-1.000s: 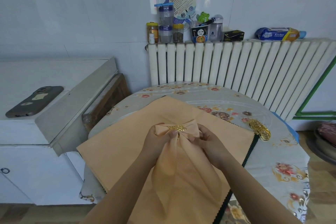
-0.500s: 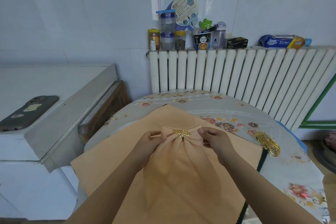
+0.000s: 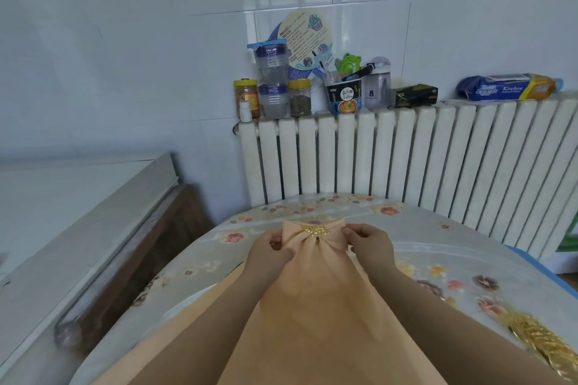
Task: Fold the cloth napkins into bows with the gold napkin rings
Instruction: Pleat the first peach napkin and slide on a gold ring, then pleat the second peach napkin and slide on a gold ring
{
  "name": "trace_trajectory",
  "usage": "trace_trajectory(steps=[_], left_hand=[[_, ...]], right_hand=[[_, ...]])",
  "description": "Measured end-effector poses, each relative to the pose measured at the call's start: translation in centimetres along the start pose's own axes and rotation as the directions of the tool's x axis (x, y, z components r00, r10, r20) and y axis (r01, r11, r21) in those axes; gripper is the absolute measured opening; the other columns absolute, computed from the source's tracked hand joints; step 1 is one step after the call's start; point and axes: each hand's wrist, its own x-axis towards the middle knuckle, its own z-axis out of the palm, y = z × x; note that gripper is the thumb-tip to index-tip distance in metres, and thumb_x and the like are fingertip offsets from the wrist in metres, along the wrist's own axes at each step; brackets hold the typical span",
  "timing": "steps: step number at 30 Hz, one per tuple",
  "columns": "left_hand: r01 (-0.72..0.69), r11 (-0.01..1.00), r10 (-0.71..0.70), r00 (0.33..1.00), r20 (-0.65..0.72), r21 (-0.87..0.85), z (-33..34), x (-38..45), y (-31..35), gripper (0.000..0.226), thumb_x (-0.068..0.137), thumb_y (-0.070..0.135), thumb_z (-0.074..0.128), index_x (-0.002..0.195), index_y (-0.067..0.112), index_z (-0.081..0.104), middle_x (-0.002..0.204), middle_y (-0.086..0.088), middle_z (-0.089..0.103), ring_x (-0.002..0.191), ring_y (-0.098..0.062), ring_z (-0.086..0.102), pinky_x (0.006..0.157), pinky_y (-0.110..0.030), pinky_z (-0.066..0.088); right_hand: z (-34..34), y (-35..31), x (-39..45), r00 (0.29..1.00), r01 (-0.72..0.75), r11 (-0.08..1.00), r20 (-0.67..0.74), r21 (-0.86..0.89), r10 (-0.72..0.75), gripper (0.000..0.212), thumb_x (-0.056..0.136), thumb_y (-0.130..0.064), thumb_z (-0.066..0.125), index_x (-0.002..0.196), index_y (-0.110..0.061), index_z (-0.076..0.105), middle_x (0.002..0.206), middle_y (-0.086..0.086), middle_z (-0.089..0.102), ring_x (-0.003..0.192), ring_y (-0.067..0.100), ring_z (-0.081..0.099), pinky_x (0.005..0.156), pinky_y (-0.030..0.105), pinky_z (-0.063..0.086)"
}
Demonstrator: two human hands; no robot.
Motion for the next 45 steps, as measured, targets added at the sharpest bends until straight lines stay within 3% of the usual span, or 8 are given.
trace_trajectory(steps=[7,16,19,21,23,29,32,45], left_hand=[[-0.166,0.981,0.17,0.985,-0.026,0.104,0.0,10.9,-0.4,0.03,0.087,0.012,0.061,0.08,0.04,0.052,0.081,0.021,0.056,0.077,0.003,0.053,0.058,-0.006,0.039],[-0.172,0.936,0.17,0.985,0.033,0.307,0.7,23.0,-3.2,0.06,0.087,0.007,0.053,0.143,0.013,0.032,0.135,-0.008,0.047,0.122,-0.026,0.046,0.091,-0.029,0.042],[-0.202,0.883,0.181,0.979,0.089,0.424,1.5,24.9,-4.6,0.039,0.097,0.014,0.043,0.133,0.023,0.03,0.12,-0.003,0.049,0.114,-0.027,0.049,0.084,-0.013,0.036],[-0.304,0.773,0.285,0.951,0.124,0.557,2.4,26.4,-6.5,0.008,0.098,0.035,0.03,0.1,0.035,0.038,0.092,-0.002,0.047,0.097,-0.032,0.055,0.082,-0.024,0.045],[-0.29,0.693,0.235,0.956,0.173,0.66,3.5,28.3,-9.0,0.028,0.089,0.041,0.024,0.108,0.036,0.043,0.114,-0.004,0.047,0.113,-0.033,0.048,0.09,-0.051,0.042],[-0.056,0.682,0.115,0.993,-0.031,0.73,1.9,23.8,-7.2,0.06,0.098,0.026,0.031,0.151,0.016,0.004,0.158,-0.006,0.008,0.144,-0.023,0.01,0.115,-0.05,0.009],[-0.118,0.622,0.136,0.99,0.041,0.774,1.4,21.3,-6.6,0.057,0.099,0.023,0.028,0.15,0.014,0.006,0.158,-0.007,0.007,0.145,-0.021,0.008,0.116,-0.048,0.007],[-0.197,0.702,0.059,0.974,0.22,0.685,-2.4,-4.5,-2.0,0.048,0.098,0.032,0.041,0.144,0.022,0.032,0.155,0.002,0.023,0.142,-0.015,0.021,0.115,-0.039,0.018]], right_hand=[[5.7,-0.4,9.5,0.958,-0.029,0.996,0.286,0.087,0.002,0.038,0.09,-0.004,0.05,0.125,-0.018,0.058,0.124,-0.004,0.058,0.117,0.017,0.05,0.094,0.029,0.038],[13.2,0.2,20.3,0.912,-0.039,0.995,0.409,0.089,-0.001,0.069,0.086,-0.009,0.054,0.148,-0.018,0.025,0.146,-0.002,0.036,0.133,0.021,0.034,0.113,0.043,0.026],[14.2,1.5,20.9,0.892,0.026,0.996,0.452,-0.082,0.014,0.051,0.086,-0.004,0.049,0.135,-0.017,0.041,0.117,-0.002,0.05,0.109,0.019,0.049,0.09,0.024,0.047],[14.9,2.1,20.6,0.891,0.098,0.976,0.454,-0.193,0.0,0.046,0.093,-0.009,0.044,0.138,-0.017,0.036,0.114,0.004,0.052,0.099,0.023,0.053,0.073,0.023,0.049],[15.5,2.8,20.6,0.901,0.155,0.956,0.432,-0.249,-0.033,0.044,0.099,-0.017,0.041,0.141,-0.013,0.032,0.13,0.015,0.051,0.115,0.031,0.052,0.084,0.029,0.042],[14.5,4.0,18.9,0.9,0.382,0.769,0.394,-0.513,-0.185,0.055,0.087,-0.021,0.051,0.14,-0.023,0.035,0.137,0.003,0.041,0.128,0.026,0.042,0.089,0.028,0.036],[12.6,3.4,15.1,0.895,0.408,0.723,0.402,-0.557,-0.195,0.067,0.086,-0.005,0.048,0.148,-0.022,0.026,0.153,-0.001,0.027,0.137,0.022,0.031,0.109,0.031,0.029],[3.3,-1.6,-7.0,0.818,0.531,0.592,0.548,-0.606,-0.173,0.054,0.091,-0.013,0.046,0.142,-0.025,0.038,0.148,-0.005,0.039,0.134,0.016,0.037,0.107,0.03,0.032]])
